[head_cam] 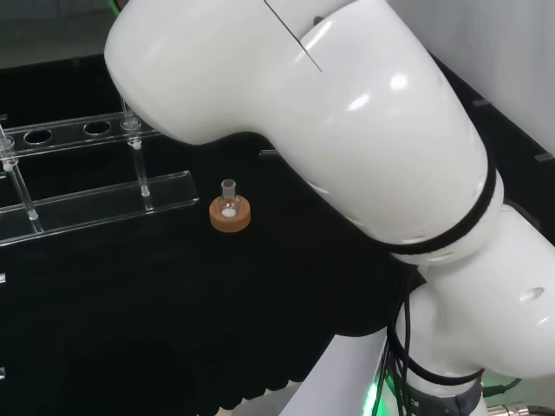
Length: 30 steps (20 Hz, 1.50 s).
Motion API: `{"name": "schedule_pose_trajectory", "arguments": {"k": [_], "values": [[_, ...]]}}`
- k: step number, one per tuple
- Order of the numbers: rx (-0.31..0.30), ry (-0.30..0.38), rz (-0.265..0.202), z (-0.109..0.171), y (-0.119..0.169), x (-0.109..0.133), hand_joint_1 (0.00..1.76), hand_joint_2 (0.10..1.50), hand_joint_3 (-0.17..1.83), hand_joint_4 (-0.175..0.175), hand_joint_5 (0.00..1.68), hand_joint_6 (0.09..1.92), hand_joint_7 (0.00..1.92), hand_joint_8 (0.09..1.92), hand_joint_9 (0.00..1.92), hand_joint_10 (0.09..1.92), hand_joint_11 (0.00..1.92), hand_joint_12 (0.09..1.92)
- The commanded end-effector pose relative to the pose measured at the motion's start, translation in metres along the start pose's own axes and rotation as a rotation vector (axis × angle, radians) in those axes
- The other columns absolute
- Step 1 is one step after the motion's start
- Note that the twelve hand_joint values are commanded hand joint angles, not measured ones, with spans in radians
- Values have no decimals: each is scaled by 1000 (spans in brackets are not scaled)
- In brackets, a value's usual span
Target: Put the funnel back on the funnel stand.
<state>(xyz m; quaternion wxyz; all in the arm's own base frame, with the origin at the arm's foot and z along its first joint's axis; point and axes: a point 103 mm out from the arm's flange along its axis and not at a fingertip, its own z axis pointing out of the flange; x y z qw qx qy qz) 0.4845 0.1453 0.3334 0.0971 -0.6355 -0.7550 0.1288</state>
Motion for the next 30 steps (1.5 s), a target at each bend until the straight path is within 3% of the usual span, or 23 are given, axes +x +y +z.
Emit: {"name": "schedule_pose_trajectory", "arguments": {"k": [1,16,26,30], "values": [[-11,6,-27,5,23,6,768,708,492,-55,707,854,743,751,1162,421,719,1167],[47,15,-36,35,41,8,768,707,494,-54,697,852,730,753,1133,418,711,1167],[88,13,-35,58,50,9,749,703,491,-50,529,804,567,783,921,494,585,1247],[113,17,-40,59,49,8,728,700,473,-55,349,549,261,758,585,596,427,1301]]}}
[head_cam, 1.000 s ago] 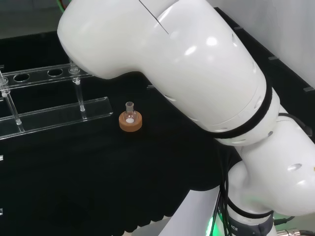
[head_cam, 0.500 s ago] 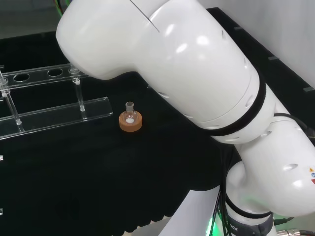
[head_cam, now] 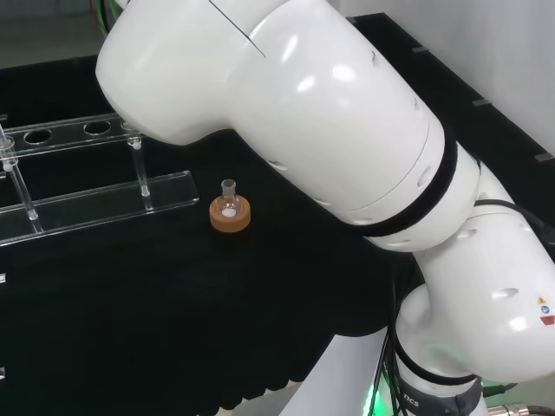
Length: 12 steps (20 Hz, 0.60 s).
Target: Put the funnel back on the funnel stand.
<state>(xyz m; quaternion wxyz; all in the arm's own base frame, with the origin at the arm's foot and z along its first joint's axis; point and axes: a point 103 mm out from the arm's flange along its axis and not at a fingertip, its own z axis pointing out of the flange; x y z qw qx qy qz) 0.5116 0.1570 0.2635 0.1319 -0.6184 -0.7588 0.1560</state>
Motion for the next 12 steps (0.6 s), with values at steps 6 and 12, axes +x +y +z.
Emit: {"name": "schedule_pose_trajectory", "arguments": {"k": [6,12], "values": [[61,-1,3,2,-14,-4,635,681,383,-44,143,87,4,298,103,759,153,1410],[-12,15,34,-10,-49,-18,586,682,323,-39,93,87,5,146,11,798,78,1436]]}}
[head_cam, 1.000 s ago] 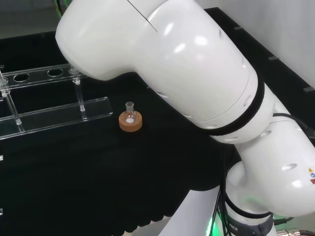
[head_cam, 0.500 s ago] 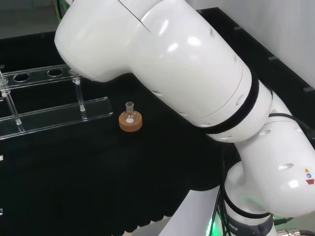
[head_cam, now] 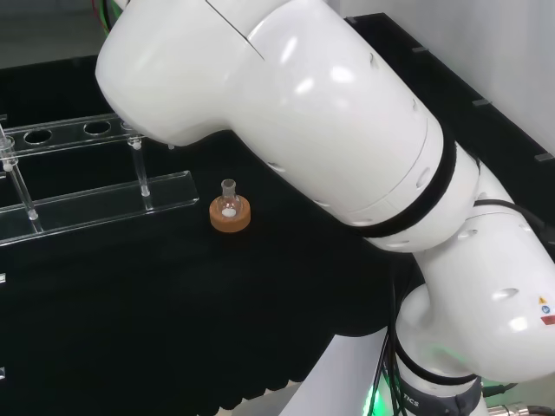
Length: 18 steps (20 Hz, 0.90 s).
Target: Put the funnel back on the funnel stand.
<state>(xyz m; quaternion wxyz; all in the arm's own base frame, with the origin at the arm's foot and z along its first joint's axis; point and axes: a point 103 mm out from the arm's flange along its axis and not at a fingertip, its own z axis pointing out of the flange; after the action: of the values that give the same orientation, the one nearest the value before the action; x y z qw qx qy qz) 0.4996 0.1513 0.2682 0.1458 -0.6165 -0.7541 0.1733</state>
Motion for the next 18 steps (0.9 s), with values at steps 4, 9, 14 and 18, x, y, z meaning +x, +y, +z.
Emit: {"name": "schedule_pose_trajectory", "arguments": {"k": [4,9,14,18], "values": [[-111,34,66,-17,-69,-29,581,699,287,-44,118,87,1,245,38,800,80,1438],[-174,71,116,-16,-106,-50,582,714,265,-48,147,87,0,366,90,790,101,1434],[-197,94,163,-10,-132,-66,588,723,258,-50,171,87,0,438,124,781,116,1430],[-210,101,188,-4,-146,-74,593,730,256,-52,183,87,0,470,142,776,121,1428]]}}
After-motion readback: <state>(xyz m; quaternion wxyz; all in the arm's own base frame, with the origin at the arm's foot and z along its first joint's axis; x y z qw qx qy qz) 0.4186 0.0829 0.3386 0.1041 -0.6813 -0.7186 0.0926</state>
